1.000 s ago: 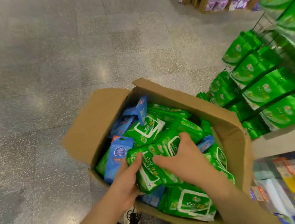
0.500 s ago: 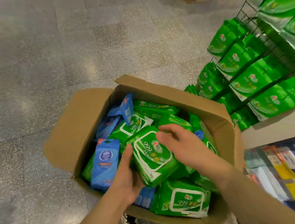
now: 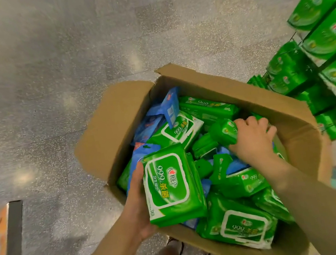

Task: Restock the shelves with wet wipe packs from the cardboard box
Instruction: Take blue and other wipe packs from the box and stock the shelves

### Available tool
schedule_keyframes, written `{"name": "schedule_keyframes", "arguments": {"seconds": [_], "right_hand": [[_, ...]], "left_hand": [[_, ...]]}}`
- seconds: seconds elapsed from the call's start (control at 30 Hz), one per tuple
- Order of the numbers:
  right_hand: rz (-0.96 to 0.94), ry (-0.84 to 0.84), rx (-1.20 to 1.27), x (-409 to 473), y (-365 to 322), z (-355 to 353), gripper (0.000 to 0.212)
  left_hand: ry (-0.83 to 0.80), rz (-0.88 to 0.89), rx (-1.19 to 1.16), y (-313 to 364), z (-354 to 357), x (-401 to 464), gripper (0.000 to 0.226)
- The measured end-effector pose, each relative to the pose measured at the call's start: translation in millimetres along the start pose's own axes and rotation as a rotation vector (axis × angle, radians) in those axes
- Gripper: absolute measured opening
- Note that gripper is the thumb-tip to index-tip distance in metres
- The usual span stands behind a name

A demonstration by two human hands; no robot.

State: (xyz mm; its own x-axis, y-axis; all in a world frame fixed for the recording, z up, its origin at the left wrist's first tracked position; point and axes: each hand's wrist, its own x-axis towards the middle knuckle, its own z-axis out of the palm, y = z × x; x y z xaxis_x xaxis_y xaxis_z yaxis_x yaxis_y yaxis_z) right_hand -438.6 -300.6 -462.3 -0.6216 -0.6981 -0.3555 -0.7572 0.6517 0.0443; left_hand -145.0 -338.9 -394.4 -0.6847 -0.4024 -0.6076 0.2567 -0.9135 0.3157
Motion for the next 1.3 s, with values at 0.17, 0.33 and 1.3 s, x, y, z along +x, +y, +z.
{"name": "schedule_keyframes", "arguments": {"seconds": [0.17,0.33,1.3], "right_hand": [[-0.228,0.275,0.269,-53,-7,-26,0.078],[-0.548,0.545,0.755,-125,-12,-85,0.065],[0.059,-0.035,0.463,-148,102,-9,0.06]], "left_hand": [[0.093,-0.001,0.013,-2,1,-11,0.071],[0.17,-0.058,0.009,-8,20,-12,0.063],[0.022,0.007,0.201,13,85,14,0.069]]}}
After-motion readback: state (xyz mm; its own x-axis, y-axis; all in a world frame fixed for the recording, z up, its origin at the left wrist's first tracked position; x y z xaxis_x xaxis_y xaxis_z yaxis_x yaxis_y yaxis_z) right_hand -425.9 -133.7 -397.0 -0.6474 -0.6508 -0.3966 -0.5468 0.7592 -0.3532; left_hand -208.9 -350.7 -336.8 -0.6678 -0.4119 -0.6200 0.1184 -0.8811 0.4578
